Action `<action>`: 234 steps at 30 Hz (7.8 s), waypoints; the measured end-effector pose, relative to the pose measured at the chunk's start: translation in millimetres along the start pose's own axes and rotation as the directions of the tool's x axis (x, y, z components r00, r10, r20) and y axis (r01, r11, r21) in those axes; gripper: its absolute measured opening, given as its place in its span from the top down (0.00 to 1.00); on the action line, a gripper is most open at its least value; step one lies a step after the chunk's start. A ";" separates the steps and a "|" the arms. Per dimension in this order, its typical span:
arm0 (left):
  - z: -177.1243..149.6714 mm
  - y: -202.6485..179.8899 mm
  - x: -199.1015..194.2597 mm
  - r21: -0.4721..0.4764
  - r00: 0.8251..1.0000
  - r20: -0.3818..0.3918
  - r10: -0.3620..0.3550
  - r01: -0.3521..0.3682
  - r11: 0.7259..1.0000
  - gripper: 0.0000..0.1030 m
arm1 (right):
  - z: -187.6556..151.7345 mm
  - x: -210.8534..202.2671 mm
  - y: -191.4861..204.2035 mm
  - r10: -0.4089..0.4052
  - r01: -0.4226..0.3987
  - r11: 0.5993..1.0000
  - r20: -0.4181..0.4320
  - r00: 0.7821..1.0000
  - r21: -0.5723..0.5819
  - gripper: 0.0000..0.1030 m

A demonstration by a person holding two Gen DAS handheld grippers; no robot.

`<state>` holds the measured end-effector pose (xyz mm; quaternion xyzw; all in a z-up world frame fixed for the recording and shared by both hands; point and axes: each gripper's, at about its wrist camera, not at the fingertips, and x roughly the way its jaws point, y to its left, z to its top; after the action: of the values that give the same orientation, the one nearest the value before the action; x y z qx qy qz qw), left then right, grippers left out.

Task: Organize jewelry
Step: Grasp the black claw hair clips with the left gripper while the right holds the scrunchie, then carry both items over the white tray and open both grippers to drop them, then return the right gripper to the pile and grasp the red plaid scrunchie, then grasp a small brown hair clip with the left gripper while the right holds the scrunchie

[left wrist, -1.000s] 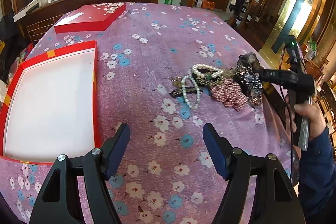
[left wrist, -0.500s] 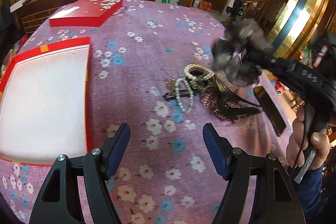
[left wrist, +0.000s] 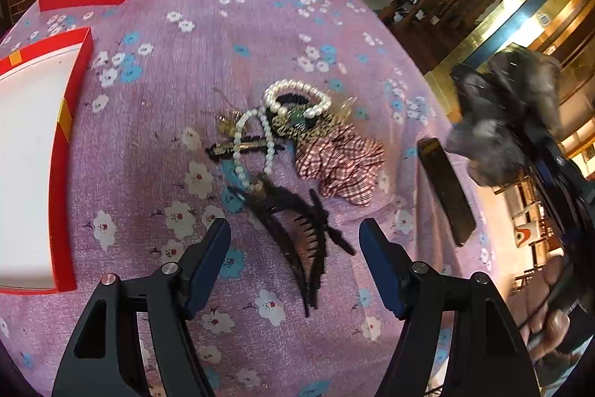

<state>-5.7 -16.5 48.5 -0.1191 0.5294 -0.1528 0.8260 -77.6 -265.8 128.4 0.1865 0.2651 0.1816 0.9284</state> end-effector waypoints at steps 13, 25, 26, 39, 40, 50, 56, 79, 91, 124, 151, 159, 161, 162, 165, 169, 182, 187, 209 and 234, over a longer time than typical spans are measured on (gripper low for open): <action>-12.0 -19.1 36.7 0.091 0.991 0.010 0.134 -0.135 0.987 0.59 | -24.6 -0.9 2.0 0.006 -0.007 1.000 -0.045 0.999 -0.017 0.84; -34.7 -8.9 -27.1 0.148 0.961 0.223 0.164 -0.200 0.969 0.69 | -36.7 -2.6 36.2 -0.004 -0.003 0.996 -0.067 0.998 -0.095 0.84; -36.1 -6.9 -33.5 0.144 0.955 0.242 0.169 -0.208 0.968 0.69 | -37.2 -1.3 41.7 -0.001 -0.007 0.995 -0.070 0.998 -0.103 0.84; -42.0 36.8 -85.4 0.067 0.892 0.380 0.244 -0.290 0.955 0.69 | -51.4 29.1 94.0 0.036 -0.064 0.981 -0.155 0.987 -0.183 0.84; -41.5 41.4 -86.8 0.059 0.890 0.383 0.246 -0.290 0.955 0.69 | -52.1 31.6 96.6 0.040 -0.070 0.980 -0.162 0.986 -0.184 0.84; -36.5 98.4 -114.9 -0.032 0.851 0.424 0.309 -0.327 0.944 0.69 | -52.7 75.5 157.4 0.093 -0.154 0.961 -0.258 0.962 -0.229 0.84; -21.7 146.2 -136.8 -0.102 0.812 0.439 0.385 -0.380 0.919 0.68 | -46.3 111.8 201.8 0.124 -0.207 0.946 -0.310 0.942 -0.250 0.84; 60.9 331.4 -101.2 -0.354 0.852 0.242 0.464 -0.367 0.860 0.68 | -55.0 328.0 300.6 0.064 -0.156 0.976 -0.484 0.873 -0.153 0.83; 63.8 334.6 -93.0 -0.373 0.871 0.213 0.444 -0.347 0.860 0.57 | -64.7 353.7 279.0 0.026 -0.102 0.987 -0.508 0.861 -0.123 0.65; 36.1 153.0 -136.1 0.001 0.852 0.434 0.293 -0.325 0.946 0.44 | -42.8 84.8 79.4 -0.017 0.018 1.000 -0.180 0.984 0.003 0.44; 60.2 67.1 32.3 0.034 0.990 0.123 0.063 -0.068 0.997 0.40 | -52.4 156.3 2.0 -0.269 0.296 0.955 -0.455 0.849 -0.014 0.46; 63.2 58.2 32.8 0.068 0.993 0.114 0.022 -0.030 0.997 0.40 | -29.6 119.2 24.0 -0.161 0.170 0.985 -0.305 0.938 0.001 0.91; 61.3 52.9 33.2 0.089 0.994 0.112 0.015 -0.025 0.996 0.42 | -8.9 97.2 26.9 -0.156 0.164 0.986 -0.225 0.962 0.016 0.91; 60.8 51.7 33.3 0.095 0.993 0.113 0.017 -0.028 0.995 0.44 | -0.4 88.5 27.7 -0.155 0.162 0.986 -0.192 0.969 0.022 0.91; 58.7 46.2 37.4 0.119 0.994 0.104 0.019 -0.031 0.992 0.55 | 20.0 79.9 26.6 -0.162 0.169 0.984 -0.123 0.979 0.052 0.90; 53.3 38.1 43.0 0.165 0.996 0.089 0.029 -0.043 0.985 0.79 | 29.5 100.8 20.4 -0.143 0.150 0.983 -0.074 0.987 0.105 0.90; 46.2 25.1 57.2 0.263 0.991 0.099 0.092 -0.115 0.958 0.89 | -2.4 135.5 0.4 0.010 0.013 0.985 -0.134 0.991 0.172 0.89; 41.6 19.9 55.3 0.282 0.984 0.126 0.126 -0.157 0.946 0.89 | -4.9 133.1 6.5 0.022 -0.003 0.989 -0.125 0.992 0.148 0.88; 67.4 75.8 -5.6 0.043 0.969 0.245 0.036 -0.048 0.998 0.87 | -10.0 138.5 12.5 0.038 -0.021 0.992 -0.137 0.990 0.123 0.87; 79.4 84.8 53.5 0.000 0.985 0.119 0.124 -0.125 0.992 0.83 | -13.2 142.1 15.1 0.051 -0.033 0.993 -0.156 0.986 0.114 0.86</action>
<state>98.3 44.5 6.0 -0.0917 0.4852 -0.0954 0.8643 24.2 -187.5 64.3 0.2285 0.3438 0.2003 0.8885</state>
